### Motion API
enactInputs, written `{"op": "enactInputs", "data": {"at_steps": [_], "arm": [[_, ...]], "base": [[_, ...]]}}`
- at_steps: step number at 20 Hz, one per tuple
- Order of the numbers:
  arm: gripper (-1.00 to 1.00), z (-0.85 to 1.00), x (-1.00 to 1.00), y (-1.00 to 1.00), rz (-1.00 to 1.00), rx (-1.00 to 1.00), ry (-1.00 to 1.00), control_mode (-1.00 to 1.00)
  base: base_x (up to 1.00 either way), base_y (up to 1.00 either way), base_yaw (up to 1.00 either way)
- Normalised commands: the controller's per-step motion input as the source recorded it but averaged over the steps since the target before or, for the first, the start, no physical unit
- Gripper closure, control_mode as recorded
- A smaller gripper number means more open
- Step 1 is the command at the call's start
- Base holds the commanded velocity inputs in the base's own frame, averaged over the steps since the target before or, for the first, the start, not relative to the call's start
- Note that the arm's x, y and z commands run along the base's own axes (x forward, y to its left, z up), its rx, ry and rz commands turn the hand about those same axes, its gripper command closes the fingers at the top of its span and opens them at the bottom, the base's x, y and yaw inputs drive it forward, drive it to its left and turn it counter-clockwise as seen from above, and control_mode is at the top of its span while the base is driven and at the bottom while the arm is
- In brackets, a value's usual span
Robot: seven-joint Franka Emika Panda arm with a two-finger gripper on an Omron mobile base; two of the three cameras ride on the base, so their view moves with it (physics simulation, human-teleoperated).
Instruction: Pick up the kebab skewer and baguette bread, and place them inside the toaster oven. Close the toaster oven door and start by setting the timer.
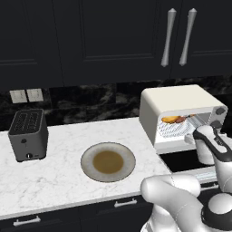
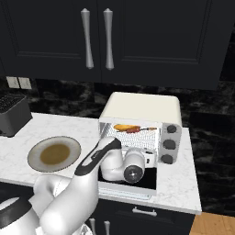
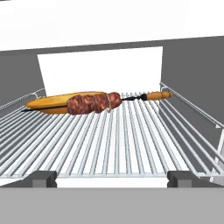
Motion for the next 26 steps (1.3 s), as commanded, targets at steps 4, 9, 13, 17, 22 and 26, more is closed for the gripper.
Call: {"op": "enactInputs", "data": {"at_steps": [4, 9, 13, 17, 22, 26], "arm": [[-1.00, 0.00, 0.18, 0.01, 0.00, 0.00, 0.00, -1.00], [-1.00, 0.00, 0.23, 0.04, 0.00, 0.00, 0.00, -1.00], [-1.00, 0.00, 0.25, 0.04, 0.00, 0.00, 0.00, -1.00], [-1.00, 0.00, 0.26, 0.02, 0.00, 0.00, 0.00, -1.00], [-1.00, 0.00, 0.25, 0.01, 0.00, 0.00, 0.00, -1.00], [-1.00, 0.00, 0.24, 0.01, 0.00, 0.00, 0.00, -1.00]], "base": [[0.00, 0.00, 0.00], [0.00, 0.00, 0.00], [0.00, 0.00, 0.00], [0.00, 0.00, 0.00], [0.00, 0.00, 0.00], [0.00, 0.00, 0.00]]}}
